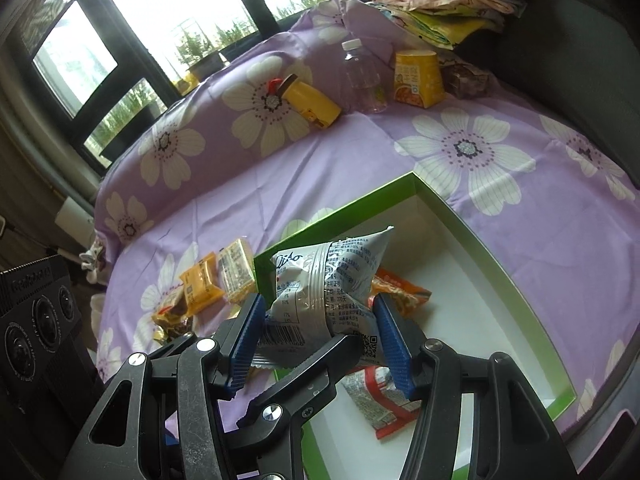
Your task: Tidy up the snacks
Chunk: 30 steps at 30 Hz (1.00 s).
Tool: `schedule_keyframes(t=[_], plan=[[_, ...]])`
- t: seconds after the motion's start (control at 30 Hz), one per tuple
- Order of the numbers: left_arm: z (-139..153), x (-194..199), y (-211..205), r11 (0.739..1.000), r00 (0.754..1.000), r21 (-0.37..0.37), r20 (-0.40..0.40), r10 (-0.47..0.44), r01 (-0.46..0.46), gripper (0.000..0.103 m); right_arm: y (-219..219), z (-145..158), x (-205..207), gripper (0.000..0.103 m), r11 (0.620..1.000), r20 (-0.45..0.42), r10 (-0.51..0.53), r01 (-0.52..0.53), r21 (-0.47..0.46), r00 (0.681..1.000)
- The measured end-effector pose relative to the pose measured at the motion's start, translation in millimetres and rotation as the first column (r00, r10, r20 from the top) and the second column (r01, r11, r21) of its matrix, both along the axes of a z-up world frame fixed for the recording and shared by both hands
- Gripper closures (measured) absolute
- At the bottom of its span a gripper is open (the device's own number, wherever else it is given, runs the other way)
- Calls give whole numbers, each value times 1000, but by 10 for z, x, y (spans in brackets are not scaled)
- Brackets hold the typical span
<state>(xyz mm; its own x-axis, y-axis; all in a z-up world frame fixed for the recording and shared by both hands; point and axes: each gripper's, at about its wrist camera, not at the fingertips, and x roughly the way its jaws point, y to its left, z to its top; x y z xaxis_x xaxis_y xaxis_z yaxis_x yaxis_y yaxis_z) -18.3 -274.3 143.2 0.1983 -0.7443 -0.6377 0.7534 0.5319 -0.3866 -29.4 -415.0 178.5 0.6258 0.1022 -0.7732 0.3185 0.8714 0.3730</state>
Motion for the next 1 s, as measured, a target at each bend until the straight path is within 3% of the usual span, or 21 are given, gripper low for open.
schedule_keyframes(t=[0.47, 1.0], plan=[[-184, 29, -278, 998, 995, 28, -83, -56, 59, 61, -285, -206, -31, 44, 996, -81, -81, 83, 21, 993], [-343, 54, -429, 995, 986, 78, -154, -56, 68, 61, -444, -400, -15, 44, 991, -144, -102, 112, 66, 984]])
